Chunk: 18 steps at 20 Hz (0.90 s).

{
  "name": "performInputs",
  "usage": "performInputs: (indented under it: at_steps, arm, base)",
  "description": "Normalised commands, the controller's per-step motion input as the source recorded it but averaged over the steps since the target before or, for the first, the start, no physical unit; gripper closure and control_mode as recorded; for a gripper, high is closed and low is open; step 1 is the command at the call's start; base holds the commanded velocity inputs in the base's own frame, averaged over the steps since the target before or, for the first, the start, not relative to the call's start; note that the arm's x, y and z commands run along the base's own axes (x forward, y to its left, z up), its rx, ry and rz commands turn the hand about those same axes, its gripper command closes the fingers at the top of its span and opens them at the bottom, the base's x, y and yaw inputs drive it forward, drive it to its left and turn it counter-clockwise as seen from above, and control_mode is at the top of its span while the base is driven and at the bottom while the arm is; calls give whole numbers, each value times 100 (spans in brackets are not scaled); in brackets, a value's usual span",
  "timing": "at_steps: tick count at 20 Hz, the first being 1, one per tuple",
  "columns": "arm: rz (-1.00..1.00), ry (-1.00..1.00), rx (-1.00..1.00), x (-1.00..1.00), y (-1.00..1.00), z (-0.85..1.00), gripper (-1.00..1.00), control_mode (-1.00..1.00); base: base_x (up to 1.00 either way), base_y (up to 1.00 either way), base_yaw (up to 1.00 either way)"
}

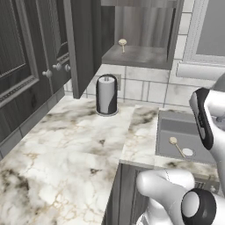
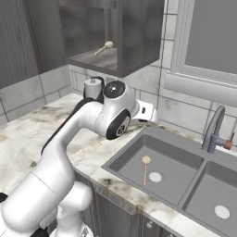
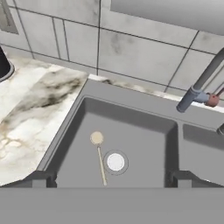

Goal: Pick up the dish brush and dish brush from the sink, and place them back in the cabinet, and close the cabinet door.

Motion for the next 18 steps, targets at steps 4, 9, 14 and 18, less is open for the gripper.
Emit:
performInputs:
  at_steps: [4,9,14,18]
  arm:
    - [3,20,0,6,-19,-13,-100,-100]
    - [3,9,0,8,-17,-34,-100,-100]
    - [0,0,0,3,-7,-59,-100,-100]
    - [1,0,0,2,-1,-63,-100,-100]
  base:
    - [0,0,0]
    - [0,0,0]
    - [0,0,0]
    - [0,0,0]
